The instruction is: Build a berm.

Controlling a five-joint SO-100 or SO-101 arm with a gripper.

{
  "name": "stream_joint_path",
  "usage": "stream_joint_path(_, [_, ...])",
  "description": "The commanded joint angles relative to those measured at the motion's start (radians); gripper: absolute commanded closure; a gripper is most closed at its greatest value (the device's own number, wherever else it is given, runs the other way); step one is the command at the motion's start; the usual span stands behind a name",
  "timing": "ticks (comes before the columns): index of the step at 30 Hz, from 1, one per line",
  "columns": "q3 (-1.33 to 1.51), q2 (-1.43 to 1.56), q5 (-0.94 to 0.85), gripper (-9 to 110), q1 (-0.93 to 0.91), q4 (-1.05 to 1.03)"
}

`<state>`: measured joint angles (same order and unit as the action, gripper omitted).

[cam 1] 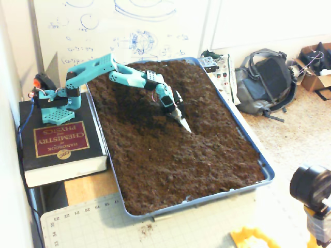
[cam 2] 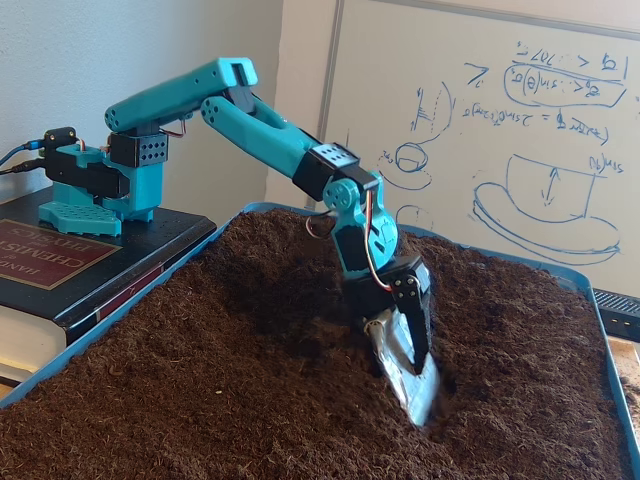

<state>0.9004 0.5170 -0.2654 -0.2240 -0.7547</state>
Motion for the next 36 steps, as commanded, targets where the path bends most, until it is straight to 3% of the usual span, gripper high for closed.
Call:
stream_joint_path(1, [0.011,0.015,0.011,101,-0.009,-0.175])
stream_joint_path(21, [0.009,0.117,0.023,101,-0.009,-0.319])
stream_joint_path(31, [-0.012,0.324,0.026,101,-0.008,-0.301])
stream_joint_path(36, [-0.009,0.482,0.026,101,0.008,-0.164])
